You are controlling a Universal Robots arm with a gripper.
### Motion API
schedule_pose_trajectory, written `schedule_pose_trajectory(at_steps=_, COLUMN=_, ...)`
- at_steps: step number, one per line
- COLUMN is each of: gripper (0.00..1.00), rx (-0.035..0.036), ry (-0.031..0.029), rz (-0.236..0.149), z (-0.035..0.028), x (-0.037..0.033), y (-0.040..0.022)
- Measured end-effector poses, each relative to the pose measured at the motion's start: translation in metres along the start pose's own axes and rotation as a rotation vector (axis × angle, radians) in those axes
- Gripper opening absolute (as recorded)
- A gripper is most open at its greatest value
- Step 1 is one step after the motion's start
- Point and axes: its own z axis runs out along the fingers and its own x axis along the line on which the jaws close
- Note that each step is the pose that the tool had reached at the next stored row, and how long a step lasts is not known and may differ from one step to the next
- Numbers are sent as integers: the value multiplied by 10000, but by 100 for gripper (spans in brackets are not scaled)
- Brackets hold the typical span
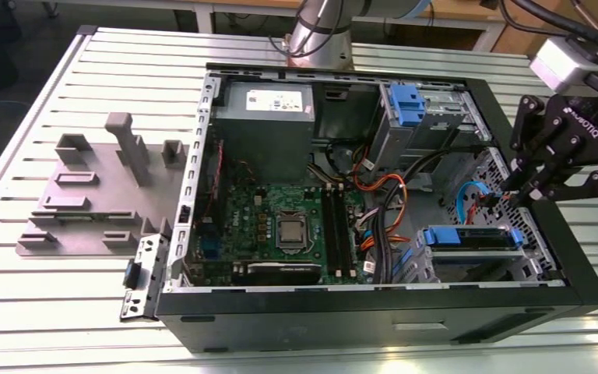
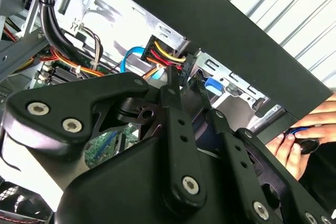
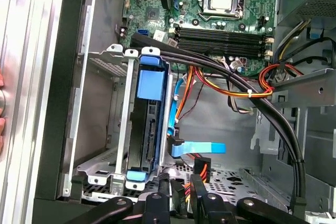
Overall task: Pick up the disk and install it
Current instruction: 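Insert the first disk wire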
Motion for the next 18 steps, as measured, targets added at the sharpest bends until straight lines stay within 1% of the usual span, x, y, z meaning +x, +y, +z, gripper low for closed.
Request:
schedule_pose_trajectory(at_steps=4, gripper=30, rx=-1, ry=31, rz=-30, z=13, x=-10, y=-8)
schedule_pose_trajectory(at_steps=8, gripper=30, rx=-4, ry=84, rz=-49, z=27, x=-13, y=-14)
schedule_pose_trajectory(at_steps=11, gripper=30, rx=-6, ry=104, rz=-48, z=28, x=-13, y=-14)
schedule_pose_trajectory(at_steps=16, gripper=30, rx=-7, ry=113, rz=-48, z=28, x=-13, y=-14)
schedule_pose_trajectory(at_steps=18, gripper=28, rx=-8, ry=116, rz=-48, z=28, x=-13, y=-14)
